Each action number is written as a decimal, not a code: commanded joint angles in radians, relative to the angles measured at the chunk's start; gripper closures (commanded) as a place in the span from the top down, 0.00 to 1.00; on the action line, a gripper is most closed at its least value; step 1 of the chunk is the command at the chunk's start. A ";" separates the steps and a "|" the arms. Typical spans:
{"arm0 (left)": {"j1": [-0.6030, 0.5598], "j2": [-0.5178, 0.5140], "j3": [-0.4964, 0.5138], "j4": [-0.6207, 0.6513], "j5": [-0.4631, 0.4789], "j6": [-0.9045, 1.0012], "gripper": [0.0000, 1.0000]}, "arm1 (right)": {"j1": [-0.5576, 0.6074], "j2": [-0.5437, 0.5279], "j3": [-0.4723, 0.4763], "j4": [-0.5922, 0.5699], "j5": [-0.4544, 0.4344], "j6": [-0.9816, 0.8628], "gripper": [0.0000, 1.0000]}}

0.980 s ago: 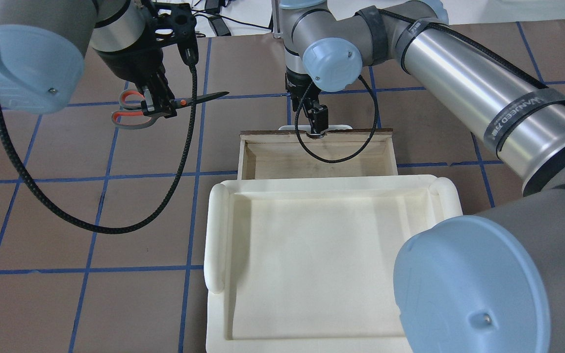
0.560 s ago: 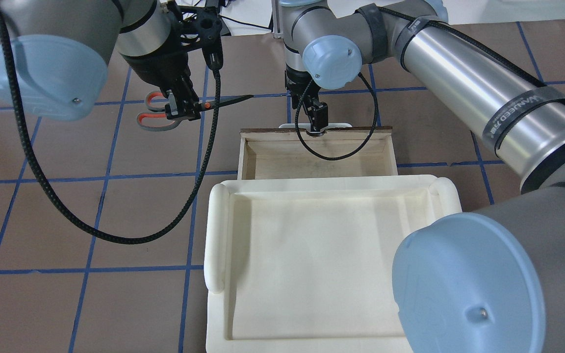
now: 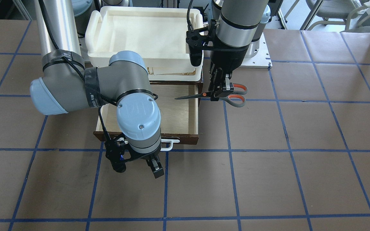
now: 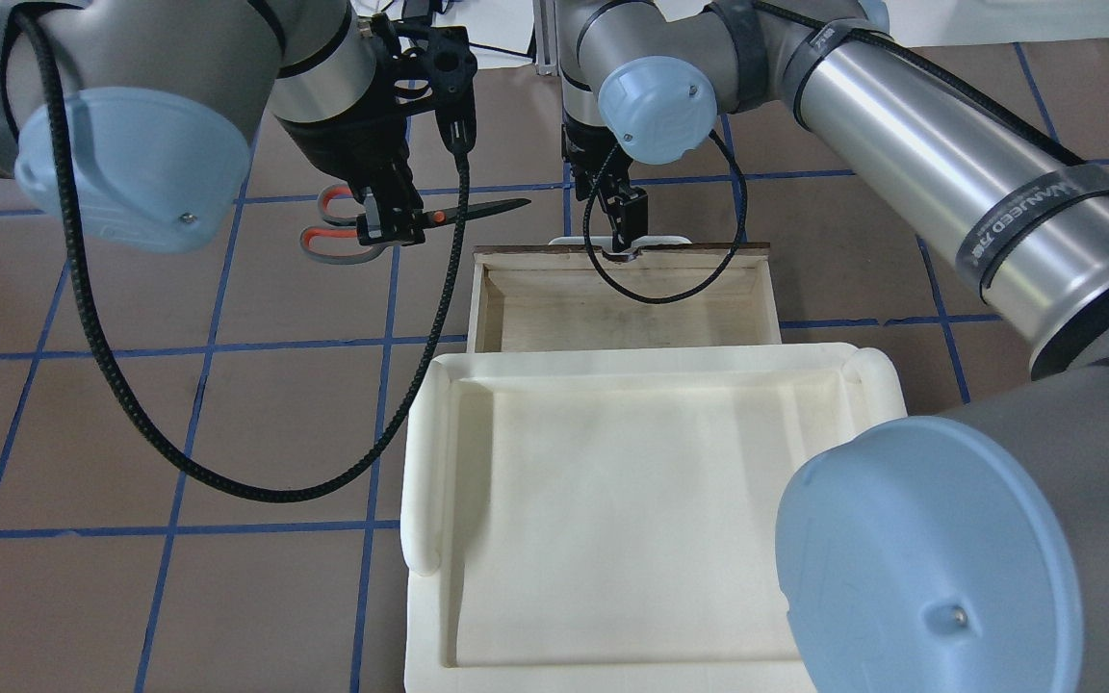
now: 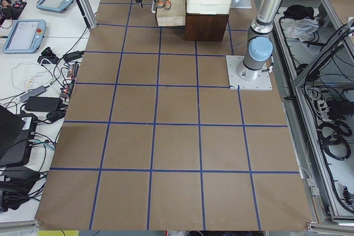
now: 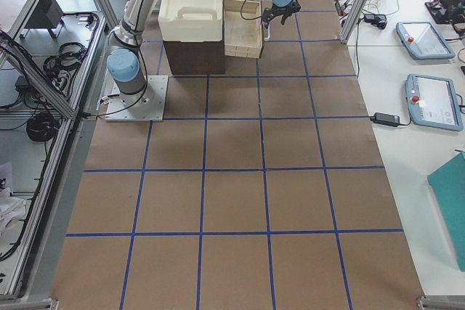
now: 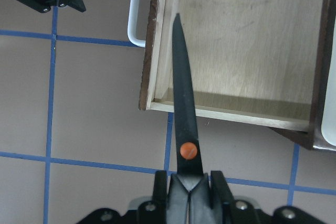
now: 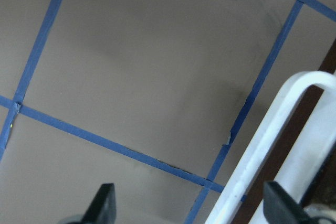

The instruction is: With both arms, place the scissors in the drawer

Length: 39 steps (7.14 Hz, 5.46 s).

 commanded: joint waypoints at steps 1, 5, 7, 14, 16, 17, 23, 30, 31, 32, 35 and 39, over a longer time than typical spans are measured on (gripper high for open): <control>-0.020 -0.006 -0.001 0.002 -0.006 0.008 0.00 | -0.023 -0.053 0.001 0.043 -0.022 -0.035 1.00; -0.181 -0.136 0.009 0.185 -0.007 -0.085 0.00 | -0.149 -0.222 0.034 0.076 -0.072 -0.677 1.00; -0.233 -0.188 0.016 0.190 -0.007 -0.143 0.00 | -0.198 -0.320 0.105 0.081 -0.072 -0.973 1.00; -0.279 -0.252 0.001 0.177 -0.064 -0.224 0.00 | -0.221 -0.422 0.142 0.176 -0.018 -1.166 1.00; -0.279 -0.274 0.001 0.172 -0.070 -0.230 0.00 | -0.223 -0.423 0.142 0.166 -0.013 -1.350 1.00; -0.281 -0.285 0.001 0.172 -0.070 -0.231 0.00 | -0.224 -0.425 0.142 0.166 -0.011 -1.410 1.00; -0.311 -0.290 0.001 0.174 -0.072 -0.280 0.64 | -0.232 -0.431 0.145 0.176 -0.020 -1.399 1.00; -0.203 -0.245 0.080 0.184 -0.124 -0.285 0.70 | -0.232 -0.433 0.149 0.178 -0.022 -1.399 1.00; -0.162 -0.218 0.122 0.131 -0.122 -0.288 0.70 | -0.232 -0.433 0.149 0.176 -0.019 -1.399 1.00; -0.135 -0.171 0.133 0.088 -0.113 -0.337 0.70 | -0.232 -0.433 0.151 0.176 -0.019 -1.399 1.00; 0.021 -0.075 0.092 0.075 -0.052 -0.711 0.73 | -0.232 -0.433 0.158 0.178 -0.026 -1.399 1.00; 0.098 0.040 0.024 -0.020 0.060 -1.042 0.93 | -0.232 -0.437 0.172 0.167 -0.029 -1.410 1.00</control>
